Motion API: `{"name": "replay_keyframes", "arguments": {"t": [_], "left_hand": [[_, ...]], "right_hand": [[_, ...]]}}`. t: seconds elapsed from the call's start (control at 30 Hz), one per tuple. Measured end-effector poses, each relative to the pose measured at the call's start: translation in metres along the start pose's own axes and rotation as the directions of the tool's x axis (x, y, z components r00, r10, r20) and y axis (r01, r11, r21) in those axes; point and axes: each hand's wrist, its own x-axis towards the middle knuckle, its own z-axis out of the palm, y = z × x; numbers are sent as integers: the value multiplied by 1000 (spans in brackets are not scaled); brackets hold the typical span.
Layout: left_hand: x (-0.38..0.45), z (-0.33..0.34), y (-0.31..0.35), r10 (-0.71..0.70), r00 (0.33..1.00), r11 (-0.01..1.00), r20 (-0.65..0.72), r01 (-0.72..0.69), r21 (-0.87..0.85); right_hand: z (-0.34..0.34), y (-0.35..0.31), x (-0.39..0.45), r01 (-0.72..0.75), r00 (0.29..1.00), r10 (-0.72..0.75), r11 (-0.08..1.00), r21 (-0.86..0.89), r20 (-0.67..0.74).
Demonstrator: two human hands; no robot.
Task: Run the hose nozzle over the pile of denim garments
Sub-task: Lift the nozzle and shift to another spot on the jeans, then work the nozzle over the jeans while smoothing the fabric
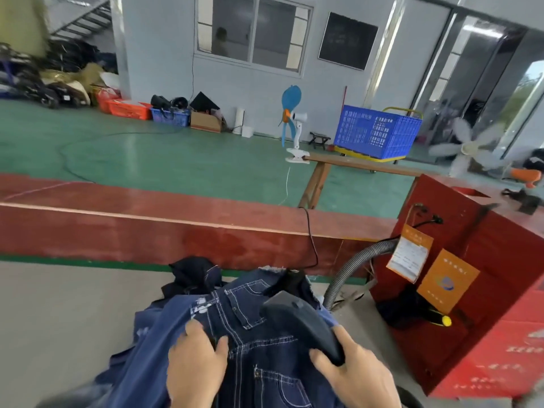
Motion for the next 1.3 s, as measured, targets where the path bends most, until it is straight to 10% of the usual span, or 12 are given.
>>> {"name": "replay_keyframes", "arguments": {"t": [0.17,0.37,0.5,0.73,0.97,1.3], "left_hand": [[-5,10,13,-326,945,846,23,302,-440],[-9,-8,23,-300,944,715,136,317,-623],[-13,-35,11,-162,982,843,-95,88,-530],[-24,-27,-14,-348,937,902,43,346,-258],[-21,-23,-17,-345,938,910,23,341,-238],[-19,-21,-17,-351,935,904,-61,321,-284]], "right_hand": [[-16,31,6,-146,989,146,973,179,12],[-14,38,8,-162,984,136,950,266,113],[-12,39,8,-99,991,64,937,334,115],[-3,27,0,-51,987,7,961,271,164],[5,27,2,-114,992,108,989,96,61],[-4,35,-4,-188,980,159,935,299,118]]}}
